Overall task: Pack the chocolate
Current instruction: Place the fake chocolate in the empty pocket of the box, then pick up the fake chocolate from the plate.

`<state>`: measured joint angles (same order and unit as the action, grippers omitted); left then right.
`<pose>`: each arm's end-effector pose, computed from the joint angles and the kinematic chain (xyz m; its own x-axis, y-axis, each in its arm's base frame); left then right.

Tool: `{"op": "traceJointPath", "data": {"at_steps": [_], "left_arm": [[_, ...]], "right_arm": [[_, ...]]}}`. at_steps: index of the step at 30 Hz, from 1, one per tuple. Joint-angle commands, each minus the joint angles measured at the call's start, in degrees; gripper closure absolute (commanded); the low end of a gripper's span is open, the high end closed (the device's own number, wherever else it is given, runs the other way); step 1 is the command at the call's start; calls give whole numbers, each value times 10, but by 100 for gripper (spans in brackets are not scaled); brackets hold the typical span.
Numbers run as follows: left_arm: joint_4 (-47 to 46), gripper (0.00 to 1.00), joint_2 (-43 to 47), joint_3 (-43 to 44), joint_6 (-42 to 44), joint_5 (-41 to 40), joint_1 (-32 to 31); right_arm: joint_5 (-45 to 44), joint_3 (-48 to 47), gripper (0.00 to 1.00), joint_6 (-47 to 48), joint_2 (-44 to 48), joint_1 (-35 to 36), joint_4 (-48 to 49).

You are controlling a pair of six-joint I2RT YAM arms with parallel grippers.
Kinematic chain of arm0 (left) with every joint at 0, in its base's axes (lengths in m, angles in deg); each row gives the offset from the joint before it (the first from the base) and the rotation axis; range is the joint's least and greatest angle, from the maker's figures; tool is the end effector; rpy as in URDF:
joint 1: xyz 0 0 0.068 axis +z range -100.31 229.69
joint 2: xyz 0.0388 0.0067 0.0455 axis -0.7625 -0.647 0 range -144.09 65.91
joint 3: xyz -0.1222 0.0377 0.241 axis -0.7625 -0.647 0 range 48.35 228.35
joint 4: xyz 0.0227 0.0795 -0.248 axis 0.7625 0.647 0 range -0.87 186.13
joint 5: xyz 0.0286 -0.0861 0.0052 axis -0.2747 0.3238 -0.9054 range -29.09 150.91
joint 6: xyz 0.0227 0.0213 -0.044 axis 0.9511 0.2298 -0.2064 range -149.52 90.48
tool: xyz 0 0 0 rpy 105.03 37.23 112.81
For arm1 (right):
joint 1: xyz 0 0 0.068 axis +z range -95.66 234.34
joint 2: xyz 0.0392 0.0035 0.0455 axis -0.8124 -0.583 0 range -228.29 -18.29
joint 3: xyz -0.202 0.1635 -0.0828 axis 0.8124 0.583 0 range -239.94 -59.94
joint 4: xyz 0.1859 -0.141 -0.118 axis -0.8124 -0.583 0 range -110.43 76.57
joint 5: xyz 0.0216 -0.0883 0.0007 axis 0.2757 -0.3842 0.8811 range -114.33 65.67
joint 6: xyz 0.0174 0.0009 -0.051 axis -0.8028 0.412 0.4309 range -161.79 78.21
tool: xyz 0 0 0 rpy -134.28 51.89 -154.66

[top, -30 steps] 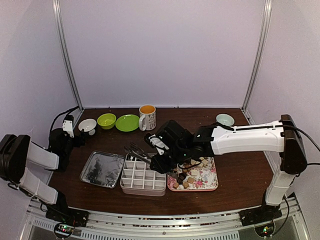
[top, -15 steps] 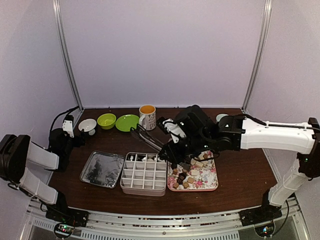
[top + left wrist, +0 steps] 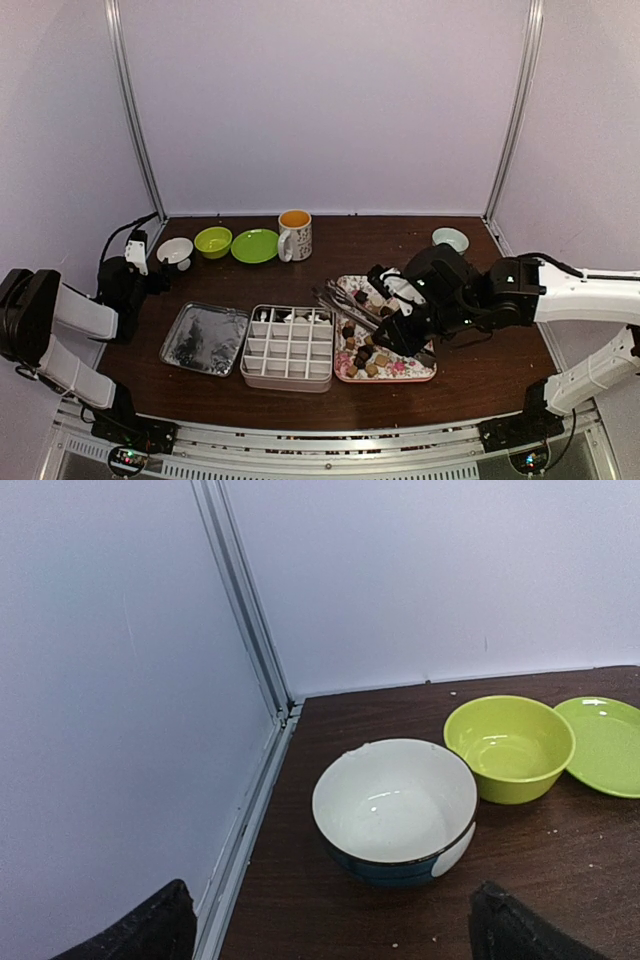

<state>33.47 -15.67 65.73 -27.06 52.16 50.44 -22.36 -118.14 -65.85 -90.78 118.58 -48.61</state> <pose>0.2498 0.0087 0.1640 -0.1554 0.0404 -0.9870 -0.1569 0.9855 0.0650 0.1136 0.2383 0.2796 -0.6725 -0.4562 -0.5827 -0.6961 0.6572 0.2889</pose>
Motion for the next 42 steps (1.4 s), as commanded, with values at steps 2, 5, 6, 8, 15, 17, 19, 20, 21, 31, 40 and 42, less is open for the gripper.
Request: {"op": "traceJointPath", "data": {"at_steps": [2,5,6,8,15,17,19,20,21,31,40,42], "left_arm": [[-30,2,0,13,-3,-1,4],[-30,2,-1,12,-3,-1,3],[-30,2,-1,12,-3,-1,4],[-30,2,-1,13,-4,-1,4],[-30,2,-1,12,-3,0,4],[-30,2,0,12,-4,-1,3],[-30,2,0,12,-4,-1,4],[-30,2,-1,12,-3,-1,4],[-30,2,-1,12,-3,-1,4],[-30,2,-1,12,-4,-1,3],[-30,2,-1,12,-3,-1,4],[-30,2,-1,12,-4,-1,4]], "right_arm": [[-15,43,69,-26,52,2,-20],[-15,60,69,-34,70,2,-18],[-16,64,69,-36,73,2,-17],[-17,65,69,-39,76,2,-17],[-18,68,69,-43,85,2,-32],[-17,75,69,-45,95,2,-50],[-14,87,69,-48,113,3,-71],[-13,94,69,-51,123,3,-82],[-13,101,69,-53,133,2,-92],[-14,117,68,-68,178,2,-138],[11,120,69,-83,195,2,-180],[12,118,69,-81,196,1,-195]]}}
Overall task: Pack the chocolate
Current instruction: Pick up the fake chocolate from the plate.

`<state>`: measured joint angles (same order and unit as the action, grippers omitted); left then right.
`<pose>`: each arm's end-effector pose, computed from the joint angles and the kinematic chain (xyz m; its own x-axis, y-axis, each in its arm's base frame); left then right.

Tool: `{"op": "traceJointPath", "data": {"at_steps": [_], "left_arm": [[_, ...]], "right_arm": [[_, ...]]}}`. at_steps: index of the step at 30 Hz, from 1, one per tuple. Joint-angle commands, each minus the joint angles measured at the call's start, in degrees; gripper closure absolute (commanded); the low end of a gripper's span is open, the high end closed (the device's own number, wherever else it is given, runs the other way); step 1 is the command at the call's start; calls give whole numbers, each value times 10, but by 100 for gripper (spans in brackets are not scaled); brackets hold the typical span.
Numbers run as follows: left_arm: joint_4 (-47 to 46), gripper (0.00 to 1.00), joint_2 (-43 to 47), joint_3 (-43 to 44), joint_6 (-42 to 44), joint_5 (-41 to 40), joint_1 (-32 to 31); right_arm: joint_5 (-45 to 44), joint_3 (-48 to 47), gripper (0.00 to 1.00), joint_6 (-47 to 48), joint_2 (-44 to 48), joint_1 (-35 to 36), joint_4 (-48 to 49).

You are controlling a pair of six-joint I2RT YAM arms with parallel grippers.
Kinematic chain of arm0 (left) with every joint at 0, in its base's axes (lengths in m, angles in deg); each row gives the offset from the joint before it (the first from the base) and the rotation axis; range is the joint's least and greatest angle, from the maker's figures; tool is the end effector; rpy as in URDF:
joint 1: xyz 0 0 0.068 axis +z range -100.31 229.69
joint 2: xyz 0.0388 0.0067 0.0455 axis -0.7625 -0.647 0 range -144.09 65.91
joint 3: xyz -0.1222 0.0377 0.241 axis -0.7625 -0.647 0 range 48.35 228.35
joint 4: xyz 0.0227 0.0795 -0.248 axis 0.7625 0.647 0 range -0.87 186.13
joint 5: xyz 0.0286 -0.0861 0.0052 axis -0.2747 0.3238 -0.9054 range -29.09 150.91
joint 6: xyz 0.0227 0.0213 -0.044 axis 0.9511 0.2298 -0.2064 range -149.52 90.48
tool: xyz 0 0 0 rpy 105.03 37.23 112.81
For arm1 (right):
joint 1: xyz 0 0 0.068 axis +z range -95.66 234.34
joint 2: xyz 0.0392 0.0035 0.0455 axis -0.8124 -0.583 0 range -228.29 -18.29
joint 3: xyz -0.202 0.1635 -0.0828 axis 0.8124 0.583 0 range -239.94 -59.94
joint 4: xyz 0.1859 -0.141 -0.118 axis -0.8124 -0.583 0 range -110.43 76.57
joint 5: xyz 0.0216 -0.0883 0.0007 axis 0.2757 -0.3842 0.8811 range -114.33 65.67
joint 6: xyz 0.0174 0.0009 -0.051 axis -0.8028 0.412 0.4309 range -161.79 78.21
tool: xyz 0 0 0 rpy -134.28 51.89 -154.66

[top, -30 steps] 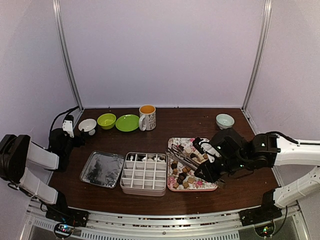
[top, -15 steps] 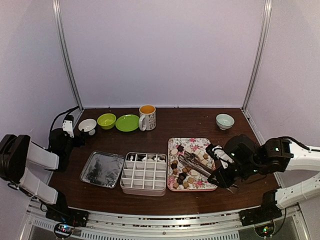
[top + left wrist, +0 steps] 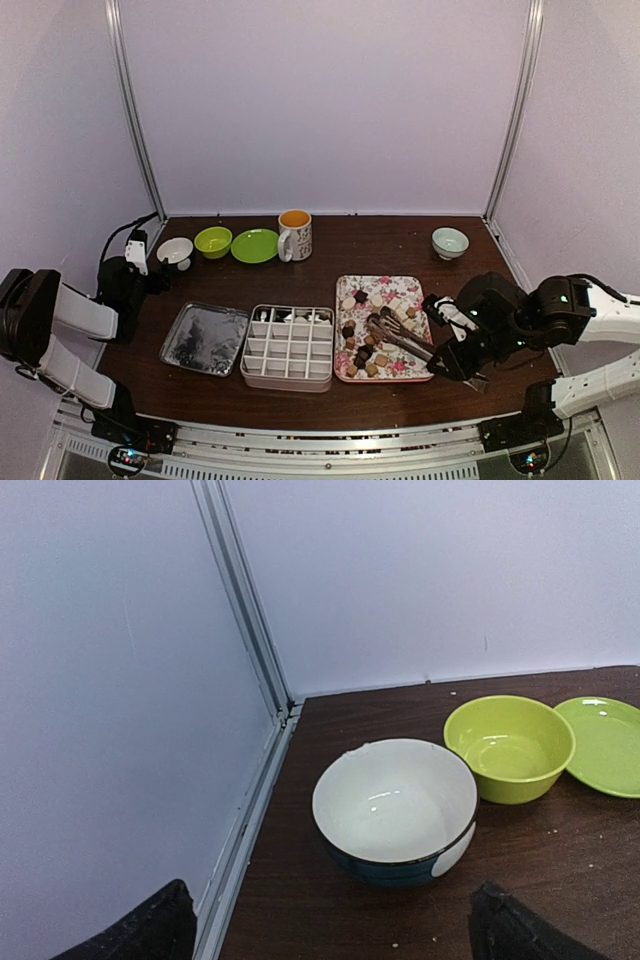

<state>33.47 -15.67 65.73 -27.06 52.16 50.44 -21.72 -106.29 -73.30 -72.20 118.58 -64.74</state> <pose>0.2498 0.0087 0.1640 -0.1554 0.0404 -0.9870 -0.1569 0.9855 0.0650 0.0733 0.1556 0.2603 -0.7927 -0.4415 -0.4204 -0.5814 0.7549 0.3035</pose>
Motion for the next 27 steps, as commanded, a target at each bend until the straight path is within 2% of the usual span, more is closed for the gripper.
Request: {"op": "traceJointPath", "data": {"at_steps": [1,16,27], "left_arm": [[-30,2,-1,12,-4,-1,4],[-30,2,-1,12,-3,-1,4],[-30,2,-1,13,-3,-1,4]], "right_arm": [[5,-2,69,-6,11,1,-38],[3,-3,69,-11,8,1,-23],[-1,5,69,-20,20,1,-57]]}}
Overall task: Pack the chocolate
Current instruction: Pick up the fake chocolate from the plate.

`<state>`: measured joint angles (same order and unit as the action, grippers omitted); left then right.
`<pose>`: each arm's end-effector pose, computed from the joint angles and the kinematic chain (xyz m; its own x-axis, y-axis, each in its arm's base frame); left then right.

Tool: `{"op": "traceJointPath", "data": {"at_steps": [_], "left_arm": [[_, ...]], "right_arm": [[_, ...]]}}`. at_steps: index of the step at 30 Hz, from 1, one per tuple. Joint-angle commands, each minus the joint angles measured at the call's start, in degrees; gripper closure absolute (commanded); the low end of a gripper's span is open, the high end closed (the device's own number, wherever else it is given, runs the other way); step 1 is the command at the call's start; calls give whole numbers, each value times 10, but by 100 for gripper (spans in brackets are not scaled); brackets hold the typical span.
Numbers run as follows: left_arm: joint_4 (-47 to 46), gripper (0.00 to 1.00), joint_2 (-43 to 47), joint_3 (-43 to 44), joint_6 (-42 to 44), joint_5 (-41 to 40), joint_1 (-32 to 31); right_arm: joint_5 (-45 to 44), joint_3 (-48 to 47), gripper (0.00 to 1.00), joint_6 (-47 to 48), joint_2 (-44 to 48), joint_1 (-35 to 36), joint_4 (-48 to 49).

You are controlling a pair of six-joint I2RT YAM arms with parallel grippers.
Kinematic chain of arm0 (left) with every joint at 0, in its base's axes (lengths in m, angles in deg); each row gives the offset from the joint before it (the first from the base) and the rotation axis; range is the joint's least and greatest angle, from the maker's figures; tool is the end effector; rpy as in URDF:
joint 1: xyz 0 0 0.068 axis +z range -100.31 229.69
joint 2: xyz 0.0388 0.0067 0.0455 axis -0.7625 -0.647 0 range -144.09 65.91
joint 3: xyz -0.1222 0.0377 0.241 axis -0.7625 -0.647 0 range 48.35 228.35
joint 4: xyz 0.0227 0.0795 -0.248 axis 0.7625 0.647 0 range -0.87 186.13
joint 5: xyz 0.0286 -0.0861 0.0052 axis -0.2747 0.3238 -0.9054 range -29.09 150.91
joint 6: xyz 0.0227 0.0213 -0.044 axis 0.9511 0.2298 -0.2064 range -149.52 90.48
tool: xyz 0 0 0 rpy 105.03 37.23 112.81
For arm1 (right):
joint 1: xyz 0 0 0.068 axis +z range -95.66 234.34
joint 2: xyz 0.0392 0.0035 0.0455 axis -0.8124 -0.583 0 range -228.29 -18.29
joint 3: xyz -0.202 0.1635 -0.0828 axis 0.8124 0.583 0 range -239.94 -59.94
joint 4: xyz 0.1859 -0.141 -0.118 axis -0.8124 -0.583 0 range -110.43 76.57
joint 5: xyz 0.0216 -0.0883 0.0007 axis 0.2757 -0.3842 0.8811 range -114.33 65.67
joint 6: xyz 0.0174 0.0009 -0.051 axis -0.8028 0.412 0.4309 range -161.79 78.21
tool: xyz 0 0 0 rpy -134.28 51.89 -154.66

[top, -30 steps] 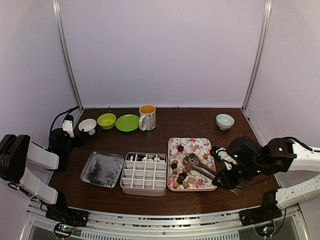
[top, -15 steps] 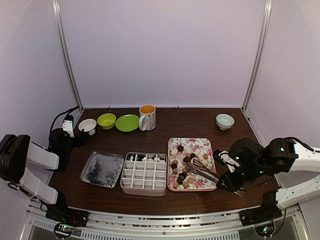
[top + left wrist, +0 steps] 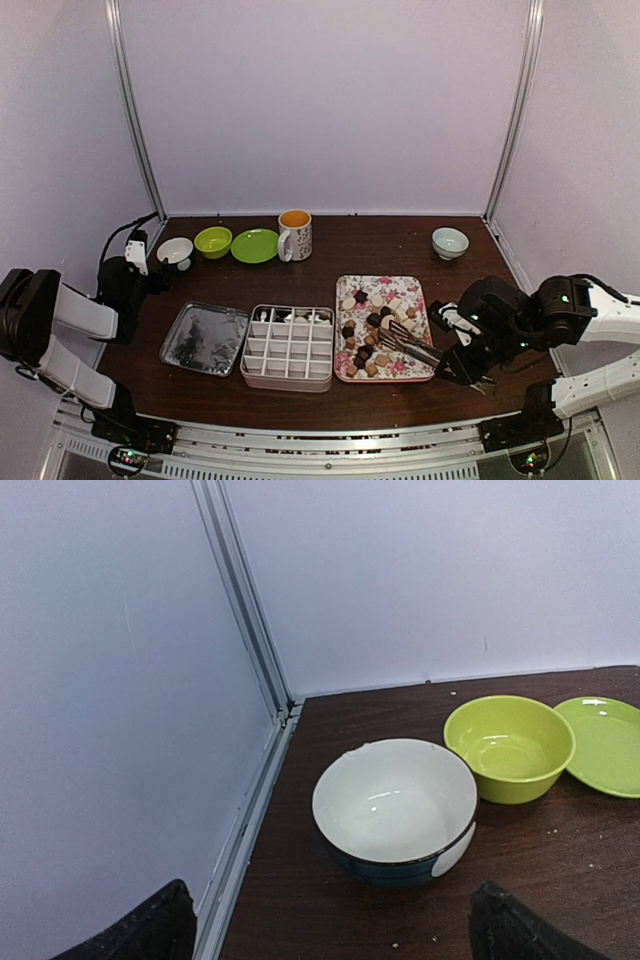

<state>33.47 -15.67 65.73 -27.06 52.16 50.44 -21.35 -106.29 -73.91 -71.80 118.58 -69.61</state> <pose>0.2498 0.0087 0.1640 -0.1554 0.0404 -0.9870 -0.1569 0.9855 0.0650 0.0691 0.1474 0.2568 -0.8125 -0.4621 -0.3553 -0.5639 0.7777 0.2780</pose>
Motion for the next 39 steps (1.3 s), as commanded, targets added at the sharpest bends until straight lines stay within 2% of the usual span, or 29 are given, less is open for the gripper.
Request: {"op": "traceJointPath", "data": {"at_steps": [1,13,26,39], "left_arm": [[-30,2,-1,12,-3,-1,4],[-30,2,-1,12,-4,-1,3],[-30,2,-1,12,-4,-1,4],[-30,2,0,12,-3,-1,4]], "right_arm": [[-5,5,69,-15,19,1,-5],[-7,7,68,-14,23,1,-2],[0,-14,69,-9,-11,1,-48],[-3,-36,62,-6,-44,1,-26]]}}
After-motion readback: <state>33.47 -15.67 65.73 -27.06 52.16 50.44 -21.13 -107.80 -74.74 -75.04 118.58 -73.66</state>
